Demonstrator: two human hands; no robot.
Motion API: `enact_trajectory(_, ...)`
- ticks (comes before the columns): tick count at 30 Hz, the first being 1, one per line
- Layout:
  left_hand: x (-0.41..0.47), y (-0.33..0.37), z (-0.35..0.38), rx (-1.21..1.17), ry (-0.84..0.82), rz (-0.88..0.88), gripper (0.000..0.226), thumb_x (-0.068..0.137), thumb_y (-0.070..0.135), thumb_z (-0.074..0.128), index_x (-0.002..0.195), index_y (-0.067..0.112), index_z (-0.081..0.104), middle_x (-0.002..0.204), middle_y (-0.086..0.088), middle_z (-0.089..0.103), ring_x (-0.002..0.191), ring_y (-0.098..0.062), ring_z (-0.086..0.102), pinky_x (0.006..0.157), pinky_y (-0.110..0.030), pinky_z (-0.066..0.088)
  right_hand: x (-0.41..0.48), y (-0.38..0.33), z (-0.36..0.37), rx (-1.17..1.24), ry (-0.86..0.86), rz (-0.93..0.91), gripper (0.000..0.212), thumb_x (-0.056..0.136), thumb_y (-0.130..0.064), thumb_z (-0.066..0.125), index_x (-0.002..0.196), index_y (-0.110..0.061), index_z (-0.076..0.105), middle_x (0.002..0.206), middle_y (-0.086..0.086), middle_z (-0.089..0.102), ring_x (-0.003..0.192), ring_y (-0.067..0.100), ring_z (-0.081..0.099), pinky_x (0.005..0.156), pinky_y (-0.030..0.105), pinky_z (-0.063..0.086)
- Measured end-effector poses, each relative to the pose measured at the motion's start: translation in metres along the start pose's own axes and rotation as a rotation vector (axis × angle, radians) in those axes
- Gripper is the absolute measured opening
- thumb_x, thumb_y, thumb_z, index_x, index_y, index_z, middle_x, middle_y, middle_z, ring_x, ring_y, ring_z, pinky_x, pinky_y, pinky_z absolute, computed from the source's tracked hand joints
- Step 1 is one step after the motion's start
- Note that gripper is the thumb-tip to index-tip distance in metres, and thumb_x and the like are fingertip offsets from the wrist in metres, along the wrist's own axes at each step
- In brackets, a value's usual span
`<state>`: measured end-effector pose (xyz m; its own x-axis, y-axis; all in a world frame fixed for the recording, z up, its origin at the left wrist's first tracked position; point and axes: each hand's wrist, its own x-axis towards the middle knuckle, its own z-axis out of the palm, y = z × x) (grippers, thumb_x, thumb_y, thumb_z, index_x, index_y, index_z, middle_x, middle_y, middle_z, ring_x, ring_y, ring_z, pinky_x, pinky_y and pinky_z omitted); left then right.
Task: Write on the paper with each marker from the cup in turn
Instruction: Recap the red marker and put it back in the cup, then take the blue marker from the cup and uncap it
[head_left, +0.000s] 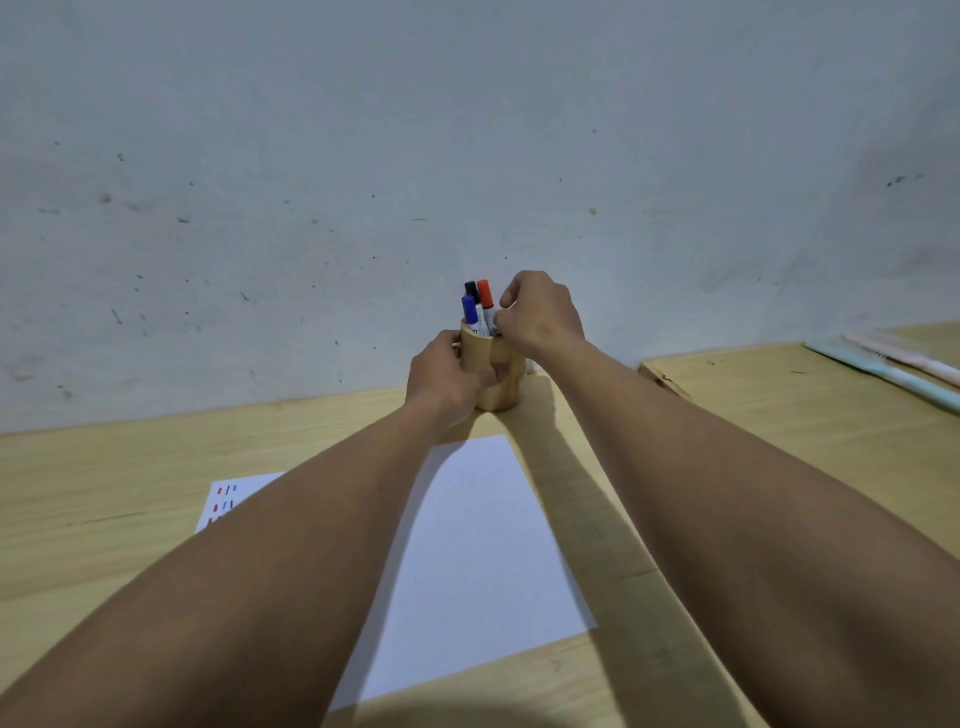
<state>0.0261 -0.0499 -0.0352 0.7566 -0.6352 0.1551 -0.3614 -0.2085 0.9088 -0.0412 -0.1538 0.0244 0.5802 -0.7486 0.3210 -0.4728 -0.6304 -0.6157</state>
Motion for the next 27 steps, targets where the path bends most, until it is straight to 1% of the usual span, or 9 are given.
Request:
enact_trajectory(2, 0.0, -0.001, 0.001, 0.012, 0.018, 0.001, 0.064, 0.076, 0.028, 0.086, 0.132, 0.017, 0.056, 0.123, 0.001, 0.066, 0.108, -0.02, 0.063, 0.084, -0.027, 0.049, -0.004, -0.003, 0.001, 0.02, -0.015, -0.014, 0.015, 0.088, -0.014, 0.059, 0.098, -0.007, 0.068, 0.095, 0.01, 0.07, 0.09, 0.03, 0.068, 0.078, 0.041, 0.057)
enact_trajectory(4, 0.0, -0.002, 0.002, 0.024, 0.031, 0.001, 0.063, 0.075, 0.028, 0.086, 0.131, 0.017, 0.058, 0.123, 0.0, 0.067, 0.109, -0.021, 0.063, 0.086, -0.027, 0.049, -0.007, -0.007, 0.003, 0.028, -0.05, -0.013, 0.019, 0.083, -0.021, 0.061, 0.092, -0.008, 0.071, 0.087, 0.008, 0.071, 0.086, 0.03, 0.069, 0.075, 0.04, 0.058)
enact_trajectory(7, 0.001, -0.001, 0.002, 0.033, 0.038, -0.007, 0.064, 0.075, 0.027, 0.086, 0.132, 0.016, 0.058, 0.123, 0.0, 0.067, 0.11, -0.021, 0.062, 0.085, -0.025, 0.046, -0.01, -0.01, 0.006, 0.023, -0.074, -0.01, 0.026, 0.079, -0.031, 0.065, 0.09, -0.009, 0.076, 0.083, 0.006, 0.074, 0.081, 0.027, 0.07, 0.077, 0.042, 0.059)
enact_trajectory(11, 0.001, -0.002, 0.001, 0.036, 0.039, -0.009, 0.064, 0.073, 0.027, 0.088, 0.13, 0.017, 0.059, 0.121, 0.002, 0.068, 0.107, -0.019, 0.063, 0.084, -0.025, 0.046, -0.005, -0.008, 0.008, 0.004, -0.069, -0.03, 0.024, 0.081, -0.036, 0.068, 0.084, -0.014, 0.077, 0.079, 0.002, 0.072, 0.08, 0.025, 0.069, 0.076, 0.041, 0.058)
enact_trajectory(16, -0.001, -0.002, 0.001, 0.025, 0.048, 0.006, 0.056, 0.073, 0.027, 0.087, 0.123, 0.018, 0.063, 0.113, 0.004, 0.069, 0.1, -0.016, 0.065, 0.078, -0.023, 0.046, -0.001, -0.004, 0.008, 0.04, -0.073, -0.043, 0.018, 0.085, -0.027, 0.066, 0.077, -0.015, 0.075, 0.074, 0.002, 0.069, 0.074, 0.024, 0.064, 0.058, 0.03, 0.046)
enact_trajectory(18, -0.002, -0.002, 0.0, 0.019, 0.047, 0.007, 0.053, 0.075, 0.028, 0.086, 0.121, 0.018, 0.063, 0.112, 0.005, 0.07, 0.098, -0.015, 0.066, 0.074, -0.02, 0.046, -0.002, -0.004, 0.007, 0.081, -0.054, -0.043, 0.019, 0.087, -0.023, 0.062, 0.078, -0.012, 0.075, 0.075, 0.002, 0.071, 0.074, 0.025, 0.065, 0.058, 0.031, 0.047)
enact_trajectory(21, -0.004, -0.001, 0.0, 0.023, 0.043, 0.017, 0.047, 0.078, 0.028, 0.083, 0.119, 0.02, 0.063, 0.108, 0.009, 0.067, 0.098, -0.014, 0.065, 0.069, -0.017, 0.044, -0.003, -0.006, 0.003, 0.14, -0.01, -0.054, 0.022, 0.092, -0.021, 0.058, 0.085, -0.008, 0.074, 0.079, 0.005, 0.074, 0.08, 0.025, 0.07, 0.07, 0.039, 0.057)
enact_trajectory(24, -0.007, 0.002, 0.003, 0.04, 0.038, 0.028, 0.042, 0.082, 0.026, 0.08, 0.12, 0.021, 0.061, 0.104, 0.01, 0.063, 0.096, -0.015, 0.061, 0.075, -0.022, 0.045, -0.003, -0.01, -0.006, 0.18, 0.052, -0.055, 0.022, 0.097, -0.025, 0.056, 0.093, -0.009, 0.069, 0.084, 0.006, 0.071, 0.079, 0.025, 0.069, 0.074, 0.042, 0.057)
enact_trajectory(27, -0.011, 0.006, 0.003, 0.093, 0.045, 0.029, 0.048, 0.085, 0.028, 0.077, 0.128, 0.017, 0.059, 0.113, 0.004, 0.063, 0.097, -0.017, 0.057, 0.081, -0.028, 0.046, -0.005, -0.018, -0.02, 0.225, 0.12, -0.079, 0.022, 0.099, -0.028, 0.054, 0.097, -0.008, 0.065, 0.084, 0.004, 0.069, 0.073, 0.023, 0.063, 0.067, 0.04, 0.054)
